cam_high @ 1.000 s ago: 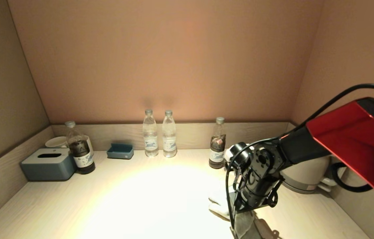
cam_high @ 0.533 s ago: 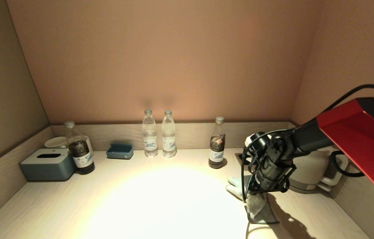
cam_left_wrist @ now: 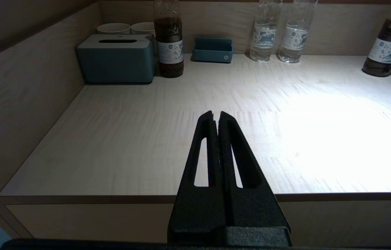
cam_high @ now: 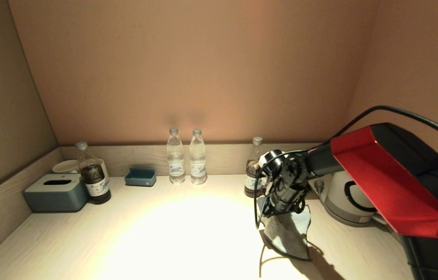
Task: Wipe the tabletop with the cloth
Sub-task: Sweep the stains on the table
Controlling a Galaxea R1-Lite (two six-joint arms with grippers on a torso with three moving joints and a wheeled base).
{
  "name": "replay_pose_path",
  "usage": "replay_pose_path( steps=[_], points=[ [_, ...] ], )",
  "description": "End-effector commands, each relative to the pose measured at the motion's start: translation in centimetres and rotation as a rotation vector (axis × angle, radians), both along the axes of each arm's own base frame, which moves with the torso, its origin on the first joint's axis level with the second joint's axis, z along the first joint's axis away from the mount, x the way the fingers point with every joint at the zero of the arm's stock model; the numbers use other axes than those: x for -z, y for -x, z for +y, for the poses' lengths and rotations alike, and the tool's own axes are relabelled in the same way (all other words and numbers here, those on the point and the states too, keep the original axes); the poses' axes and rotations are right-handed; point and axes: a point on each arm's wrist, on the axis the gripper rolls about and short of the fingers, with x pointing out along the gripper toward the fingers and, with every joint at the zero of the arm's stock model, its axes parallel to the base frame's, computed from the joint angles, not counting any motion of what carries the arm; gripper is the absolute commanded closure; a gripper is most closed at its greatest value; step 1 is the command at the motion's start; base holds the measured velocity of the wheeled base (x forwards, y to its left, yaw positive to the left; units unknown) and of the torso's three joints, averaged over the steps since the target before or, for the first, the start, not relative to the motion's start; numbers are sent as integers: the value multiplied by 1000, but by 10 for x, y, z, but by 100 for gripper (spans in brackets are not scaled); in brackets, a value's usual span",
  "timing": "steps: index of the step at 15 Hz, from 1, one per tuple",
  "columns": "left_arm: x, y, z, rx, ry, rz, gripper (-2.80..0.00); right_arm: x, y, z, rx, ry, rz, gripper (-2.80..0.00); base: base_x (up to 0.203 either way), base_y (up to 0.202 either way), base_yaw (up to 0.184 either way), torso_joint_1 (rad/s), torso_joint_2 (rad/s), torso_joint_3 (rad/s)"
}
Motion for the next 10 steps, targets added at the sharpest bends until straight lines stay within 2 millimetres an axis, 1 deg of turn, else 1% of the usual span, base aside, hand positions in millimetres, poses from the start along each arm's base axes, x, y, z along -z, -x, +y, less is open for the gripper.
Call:
replay_pose_path(
  steps=[1,4,6,7,8,9,10],
  points=[
    [0,0,0,0,1,0,0,8,-3,25,-47,-3,-5,0,0,0,0,0,0,0],
    [0,0,0,0,1,0,0,7,-2,53,-106,-16,-35,0,0,0,0,0,0,0],
    [0,0,0,0,1,0,0,5,2,85,-165,-34,-67,0,0,0,0,0,0,0],
    [0,0,0,0,1,0,0,3,7,100,-190,-43,-75,0,0,0,0,0,0,0],
    [0,0,0,0,1,0,0,3,10,110,-207,-49,-80,0,0,0,0,0,0,0],
    [0,0,0,0,1,0,0,3,11,113,-212,-49,-81,0,0,0,0,0,0,0],
    [0,0,0,0,1,0,0,4,20,128,-247,-48,-81,0,0,0,0,0,0,0]
  ],
)
